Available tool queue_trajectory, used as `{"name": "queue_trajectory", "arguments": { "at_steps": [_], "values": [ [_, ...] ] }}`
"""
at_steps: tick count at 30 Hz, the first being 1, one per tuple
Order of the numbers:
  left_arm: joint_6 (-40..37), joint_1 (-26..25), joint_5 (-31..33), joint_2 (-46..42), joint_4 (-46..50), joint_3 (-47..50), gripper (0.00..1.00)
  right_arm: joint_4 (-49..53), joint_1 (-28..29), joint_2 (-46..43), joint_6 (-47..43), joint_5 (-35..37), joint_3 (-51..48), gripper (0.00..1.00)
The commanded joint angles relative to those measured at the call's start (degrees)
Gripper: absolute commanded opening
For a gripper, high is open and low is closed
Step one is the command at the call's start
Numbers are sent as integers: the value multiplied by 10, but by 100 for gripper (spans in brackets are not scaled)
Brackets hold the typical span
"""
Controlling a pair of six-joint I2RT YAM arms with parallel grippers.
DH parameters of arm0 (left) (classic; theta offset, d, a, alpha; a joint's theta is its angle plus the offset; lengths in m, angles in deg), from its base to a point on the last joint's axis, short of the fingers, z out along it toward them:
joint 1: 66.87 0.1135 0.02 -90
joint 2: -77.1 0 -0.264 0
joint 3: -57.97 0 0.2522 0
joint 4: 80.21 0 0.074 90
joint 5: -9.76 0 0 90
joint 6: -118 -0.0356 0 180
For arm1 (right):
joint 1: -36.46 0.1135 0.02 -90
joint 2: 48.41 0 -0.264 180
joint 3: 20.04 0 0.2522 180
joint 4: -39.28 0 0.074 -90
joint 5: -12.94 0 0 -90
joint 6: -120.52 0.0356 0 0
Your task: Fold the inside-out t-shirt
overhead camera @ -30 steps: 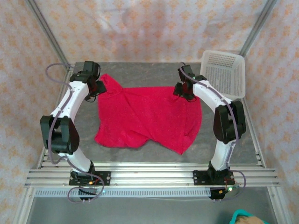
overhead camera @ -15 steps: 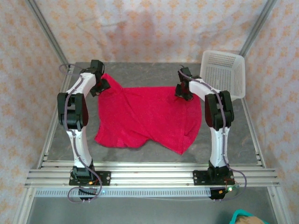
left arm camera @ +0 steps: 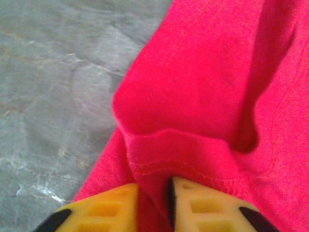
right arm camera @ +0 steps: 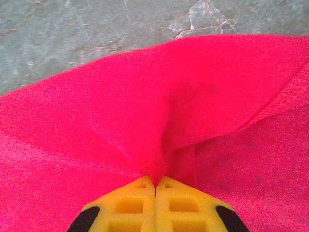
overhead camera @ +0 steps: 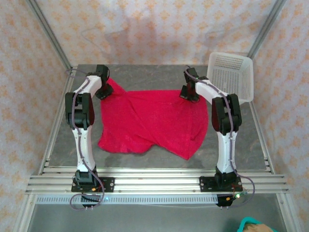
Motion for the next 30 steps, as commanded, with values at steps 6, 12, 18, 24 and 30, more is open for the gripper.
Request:
{"name": "queue_trajectory", "arguments": {
  "at_steps": [6,12,18,24,30],
  "values": [
    [7,11,20,-36,41,-31,0,102,1,-114,-34,13,63,0],
    [9,11,47,-154,56,-9,0,136,1,-199,-40,13,84,0],
    [13,11,90,-308,67,-10,0,156,1,-289,-38,5,123,0],
    [5,11,96,-430,49,-3,0,156,2,-340,-37,5,102,1],
    [7,10,50,-447,39,25,0,137,12,-312,-23,-28,72,12]
  ]
}}
